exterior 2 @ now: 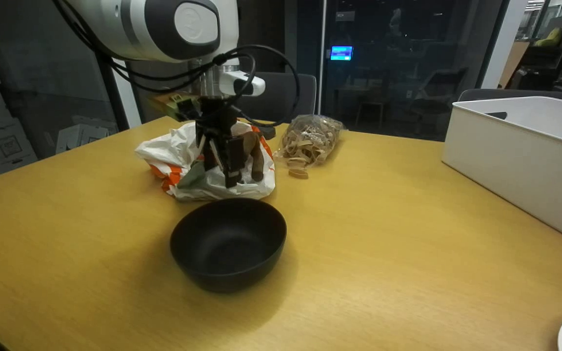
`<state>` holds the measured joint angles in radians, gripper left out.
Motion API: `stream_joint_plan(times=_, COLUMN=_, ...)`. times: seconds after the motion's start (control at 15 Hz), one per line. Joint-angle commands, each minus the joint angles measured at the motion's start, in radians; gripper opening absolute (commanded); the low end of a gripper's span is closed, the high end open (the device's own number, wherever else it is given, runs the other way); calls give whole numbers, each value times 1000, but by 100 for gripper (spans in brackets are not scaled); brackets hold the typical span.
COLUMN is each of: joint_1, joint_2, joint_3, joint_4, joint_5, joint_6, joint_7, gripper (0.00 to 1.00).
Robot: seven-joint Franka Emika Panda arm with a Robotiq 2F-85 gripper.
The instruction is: Put the items on the table in the plastic bag
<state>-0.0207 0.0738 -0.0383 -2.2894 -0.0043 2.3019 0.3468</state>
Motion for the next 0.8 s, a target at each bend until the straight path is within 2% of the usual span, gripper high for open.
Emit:
stream_joint_plan(times=0.0, joint_1=21, joint_2=18, joint_3=-1, joint_4=37, joint_5=-78, joint_6=-79, joint_7=183, gripper=100)
stream_joint_plan(times=0.67, joint_1=32, joint_2=88, joint_3=-5, joint_4=40, joint_5=-14, joint_6=51, joint_7=315, gripper=100)
stream_joint_plan(times=0.73, joint_1=31, joint_2=94, joint_3=-8, joint_4=43, joint_5=-7, joint_6=59, joint_7=316, gripper=75)
